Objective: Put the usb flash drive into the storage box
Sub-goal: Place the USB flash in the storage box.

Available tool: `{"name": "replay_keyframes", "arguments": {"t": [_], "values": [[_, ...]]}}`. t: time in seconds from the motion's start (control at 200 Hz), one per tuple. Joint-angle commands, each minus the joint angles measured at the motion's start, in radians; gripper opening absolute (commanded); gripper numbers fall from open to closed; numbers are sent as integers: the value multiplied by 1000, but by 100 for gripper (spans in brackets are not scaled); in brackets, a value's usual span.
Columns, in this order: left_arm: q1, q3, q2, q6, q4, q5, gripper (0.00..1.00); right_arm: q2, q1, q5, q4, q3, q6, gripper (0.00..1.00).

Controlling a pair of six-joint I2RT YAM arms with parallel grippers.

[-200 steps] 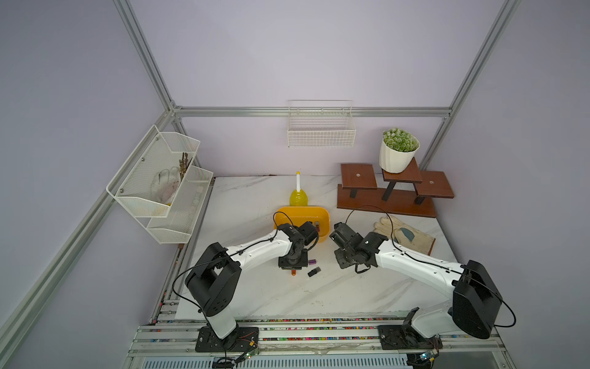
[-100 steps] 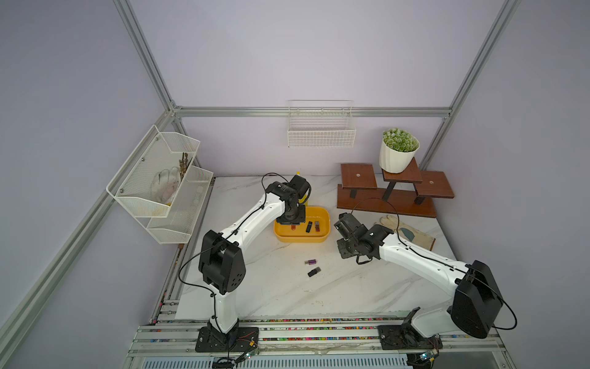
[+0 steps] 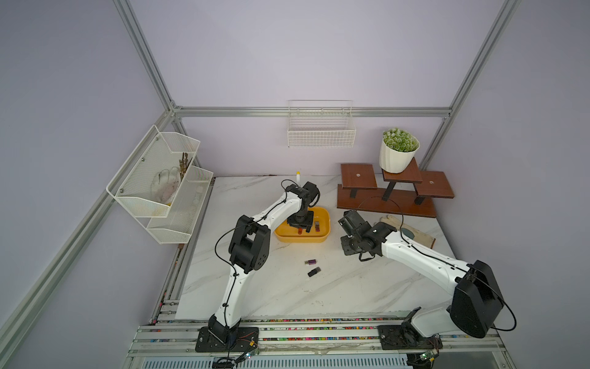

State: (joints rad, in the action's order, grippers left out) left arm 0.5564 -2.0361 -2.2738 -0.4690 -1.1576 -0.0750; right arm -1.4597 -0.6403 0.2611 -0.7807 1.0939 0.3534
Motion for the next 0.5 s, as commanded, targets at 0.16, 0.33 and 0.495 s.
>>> {"name": "replay_keyframes", "arguments": {"t": [0.16, 0.33, 0.495], "values": [[-6, -49, -46, 26, 17, -17, 0, -7, 19, -18, -12, -10, -10, 0], [-6, -70, -81, 24, 21, -7, 0, -7, 21, -23, -8, -15, -11, 0], [-6, -75, -98, 24, 23, -22, 2, -4, 24, -26, -5, -20, -10, 0]]}}
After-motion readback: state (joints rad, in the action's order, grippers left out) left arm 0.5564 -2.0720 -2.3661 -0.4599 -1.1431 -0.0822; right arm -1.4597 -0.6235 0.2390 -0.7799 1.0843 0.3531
